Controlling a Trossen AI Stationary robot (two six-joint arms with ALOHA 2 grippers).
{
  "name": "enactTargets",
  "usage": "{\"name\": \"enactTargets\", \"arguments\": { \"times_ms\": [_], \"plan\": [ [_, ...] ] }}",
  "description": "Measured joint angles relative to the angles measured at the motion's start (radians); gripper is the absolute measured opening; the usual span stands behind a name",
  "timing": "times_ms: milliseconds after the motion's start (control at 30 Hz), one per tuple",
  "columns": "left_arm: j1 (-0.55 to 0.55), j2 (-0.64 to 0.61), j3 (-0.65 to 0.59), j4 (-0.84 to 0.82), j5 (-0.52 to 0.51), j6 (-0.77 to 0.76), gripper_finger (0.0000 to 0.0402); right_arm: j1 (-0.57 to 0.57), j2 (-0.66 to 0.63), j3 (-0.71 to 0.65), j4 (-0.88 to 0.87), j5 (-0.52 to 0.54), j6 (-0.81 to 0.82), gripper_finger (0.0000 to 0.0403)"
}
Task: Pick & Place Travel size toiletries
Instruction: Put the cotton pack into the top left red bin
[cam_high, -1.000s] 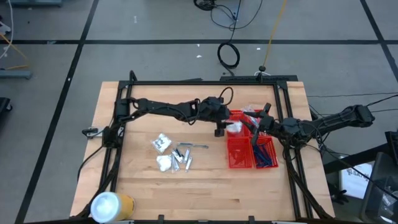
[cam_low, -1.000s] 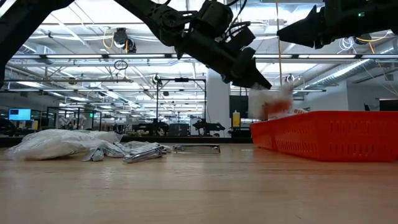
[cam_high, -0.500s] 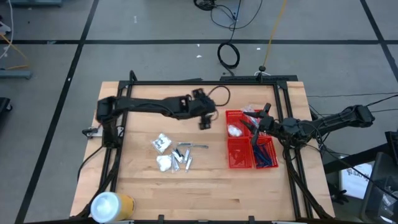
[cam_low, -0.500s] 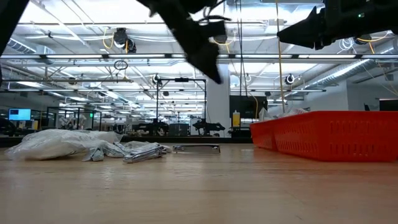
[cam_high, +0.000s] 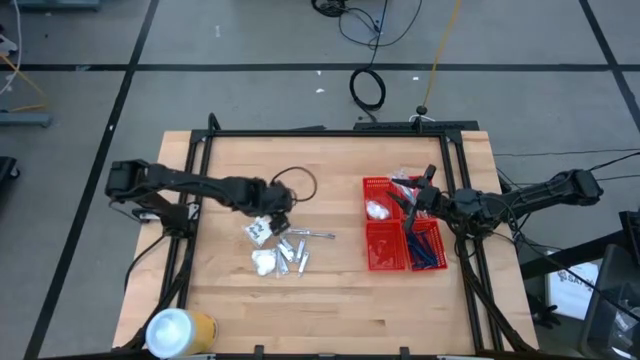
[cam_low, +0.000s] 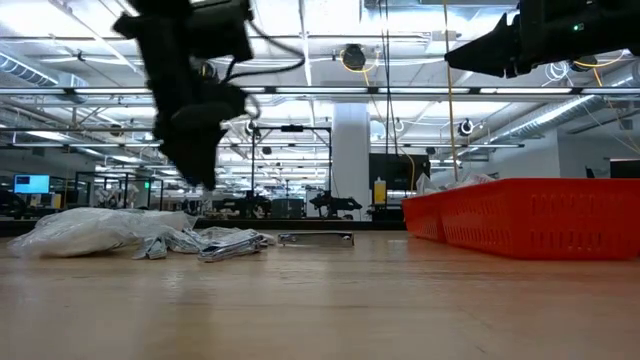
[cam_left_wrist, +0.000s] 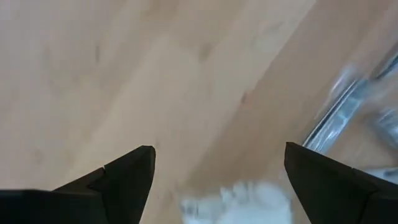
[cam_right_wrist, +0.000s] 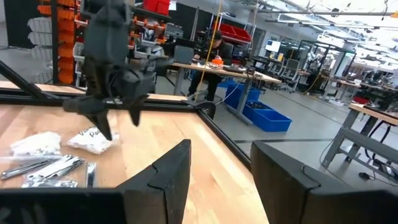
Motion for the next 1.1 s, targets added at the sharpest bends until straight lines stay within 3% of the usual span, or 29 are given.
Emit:
{"name": "enactTargets", "arguments": {
  "times_ms": [167, 400, 700, 867, 1100],
  "plan": [
    [-0.049, -0.018, -0.086, -0.03, 0.002, -0.155, 0.0349, -0.011, 0.0, 0.0, 0.001, 0.0, -0.004, 0.0155],
    [-0.095, -0.018, -0.09, -0.145, 0.011, -0.267, 0.0349, -0.018, 0.0, 0.0, 0.001, 0.0, 0.001, 0.0155],
    [-0.098, 0.03, -0.09, -0.16, 0.084, -0.286, 0.034, -0.018, 0.0, 0.0, -0.013, 0.0, 0.011, 0.0155],
    [-0.098, 0.048, -0.09, -0.154, 0.094, -0.287, 0.0265, -0.018, 0.0, 0.0, -0.023, 0.0, 0.012, 0.0155],
    [-0.088, 0.048, -0.064, -0.16, 0.096, -0.193, 0.0098, -0.018, 0.0, 0.0, -0.019, 0.0, 0.03, 0.0155]
  ]
}}
